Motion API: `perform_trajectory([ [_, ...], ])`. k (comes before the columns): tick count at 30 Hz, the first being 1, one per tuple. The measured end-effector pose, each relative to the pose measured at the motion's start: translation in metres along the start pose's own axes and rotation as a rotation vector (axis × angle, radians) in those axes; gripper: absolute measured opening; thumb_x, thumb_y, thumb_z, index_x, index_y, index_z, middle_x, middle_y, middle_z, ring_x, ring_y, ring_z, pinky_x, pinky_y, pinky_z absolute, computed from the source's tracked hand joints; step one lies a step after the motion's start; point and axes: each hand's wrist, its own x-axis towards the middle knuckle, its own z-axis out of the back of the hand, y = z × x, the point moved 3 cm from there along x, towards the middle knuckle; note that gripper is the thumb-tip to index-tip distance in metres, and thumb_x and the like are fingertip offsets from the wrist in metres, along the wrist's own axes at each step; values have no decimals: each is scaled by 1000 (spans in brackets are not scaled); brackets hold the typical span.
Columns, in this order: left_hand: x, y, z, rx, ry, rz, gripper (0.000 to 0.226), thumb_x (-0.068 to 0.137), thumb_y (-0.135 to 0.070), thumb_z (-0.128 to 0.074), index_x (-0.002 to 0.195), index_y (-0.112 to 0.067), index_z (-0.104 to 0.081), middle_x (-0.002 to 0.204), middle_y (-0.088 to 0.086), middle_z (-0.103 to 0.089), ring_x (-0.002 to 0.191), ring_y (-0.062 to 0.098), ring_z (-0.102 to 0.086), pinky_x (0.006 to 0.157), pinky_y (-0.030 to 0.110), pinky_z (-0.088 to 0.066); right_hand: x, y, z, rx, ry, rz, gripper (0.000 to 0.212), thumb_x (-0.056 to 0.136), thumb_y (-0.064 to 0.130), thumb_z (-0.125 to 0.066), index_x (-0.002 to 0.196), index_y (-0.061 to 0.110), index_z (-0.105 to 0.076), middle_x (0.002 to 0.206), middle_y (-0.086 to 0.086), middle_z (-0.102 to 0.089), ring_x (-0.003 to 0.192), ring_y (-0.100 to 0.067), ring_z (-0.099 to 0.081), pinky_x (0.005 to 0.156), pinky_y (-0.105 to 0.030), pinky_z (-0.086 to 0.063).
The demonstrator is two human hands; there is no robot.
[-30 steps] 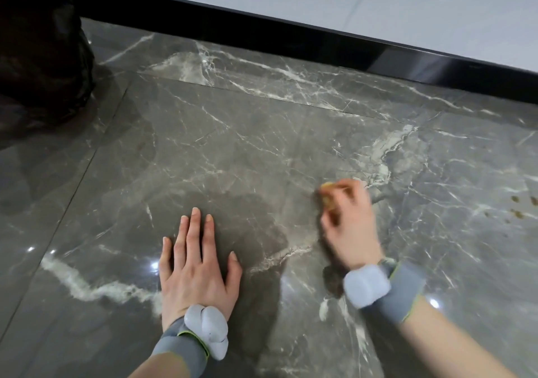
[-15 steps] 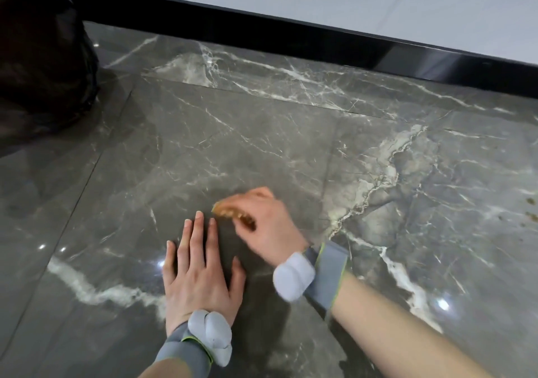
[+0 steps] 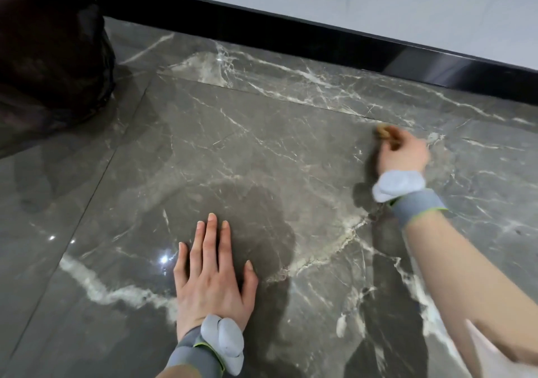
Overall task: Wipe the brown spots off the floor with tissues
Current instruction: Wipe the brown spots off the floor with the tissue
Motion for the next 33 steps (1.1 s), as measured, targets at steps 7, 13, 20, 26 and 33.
perform_trajectory([
  [7, 0, 1, -1, 0, -3, 5, 69, 81, -43, -36, 139, -6, -37, 148, 10, -36, 136, 23, -28, 111, 44, -16, -173, 106, -58, 281, 611, 950, 33, 72, -8, -56, 97, 7, -71, 102, -8, -72, 96, 0, -51, 87, -7, -26],
  [13, 1, 2, 0, -26, -9, 5, 68, 82, -42, -35, 139, -5, -40, 149, 10, -33, 137, 23, -27, 112, 45, -16, -79, 9, 5, 88, 207, 430, 35, 80, 10, -54, 108, 26, -66, 105, 5, -69, 100, -15, -60, 90, -26, -41],
  [20, 1, 2, -2, 10, 22, 9, 69, 82, -44, -34, 140, -6, -40, 150, 9, -33, 138, 20, -24, 112, 43, -14, 35, -15, -7, 111, -50, -165, 35, 91, 28, -46, 122, 18, -59, 121, -12, -62, 114, -29, -56, 98, -31, -40],
  [26, -1, 1, -1, 23, 12, 3, 68, 82, -43, -36, 138, -6, -42, 148, 10, -35, 137, 22, -27, 110, 44, -17, -57, 123, -92, 169, 373, 594, 32, 88, 5, -50, 116, 12, -62, 121, -8, -63, 115, -23, -55, 97, -22, -30],
  [33, 1, 0, 0, 21, -1, 15, 68, 81, -43, -36, 137, -6, -43, 148, 10, -36, 136, 23, -27, 110, 44, -18, -122, 101, -56, 206, 616, 850, 41, 72, -3, -49, 103, 14, -70, 105, -2, -71, 82, -6, -47, 81, -5, -29],
])
